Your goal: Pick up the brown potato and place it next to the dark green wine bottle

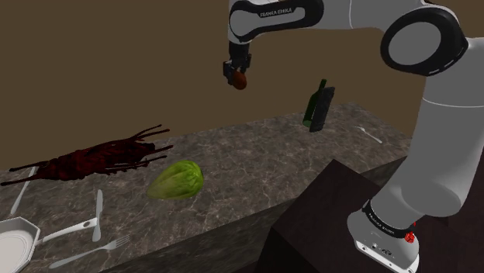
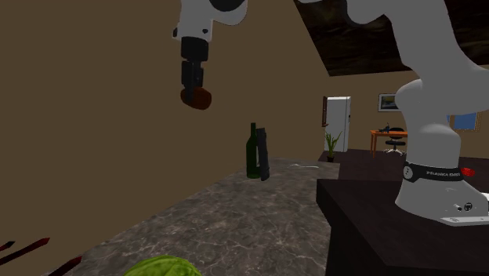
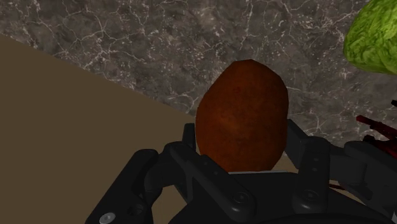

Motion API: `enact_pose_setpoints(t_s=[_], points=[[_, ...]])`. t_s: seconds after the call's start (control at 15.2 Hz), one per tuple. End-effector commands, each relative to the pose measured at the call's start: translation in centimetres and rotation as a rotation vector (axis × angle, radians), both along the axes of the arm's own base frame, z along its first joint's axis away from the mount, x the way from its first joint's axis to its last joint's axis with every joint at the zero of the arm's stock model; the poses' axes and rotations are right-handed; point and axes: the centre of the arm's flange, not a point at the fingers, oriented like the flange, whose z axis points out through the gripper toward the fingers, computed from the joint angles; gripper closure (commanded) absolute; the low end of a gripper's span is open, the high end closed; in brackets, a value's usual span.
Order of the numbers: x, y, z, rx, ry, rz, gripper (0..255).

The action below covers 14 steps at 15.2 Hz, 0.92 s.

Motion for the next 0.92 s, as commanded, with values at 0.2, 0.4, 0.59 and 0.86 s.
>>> enact_pose_setpoints(t_s=[0.2,0.4,0.59,0.86], points=[[-3.4,-5.7,0.0,0.000,0.000,0.000,255],[-5.4,-9.1,0.0,0.000,0.000,0.000,255],[-7.4,-12.6,0.0,0.000,0.000,0.000,255],[-10.0,-17.1,0.0,0.000,0.000,0.000,255]])
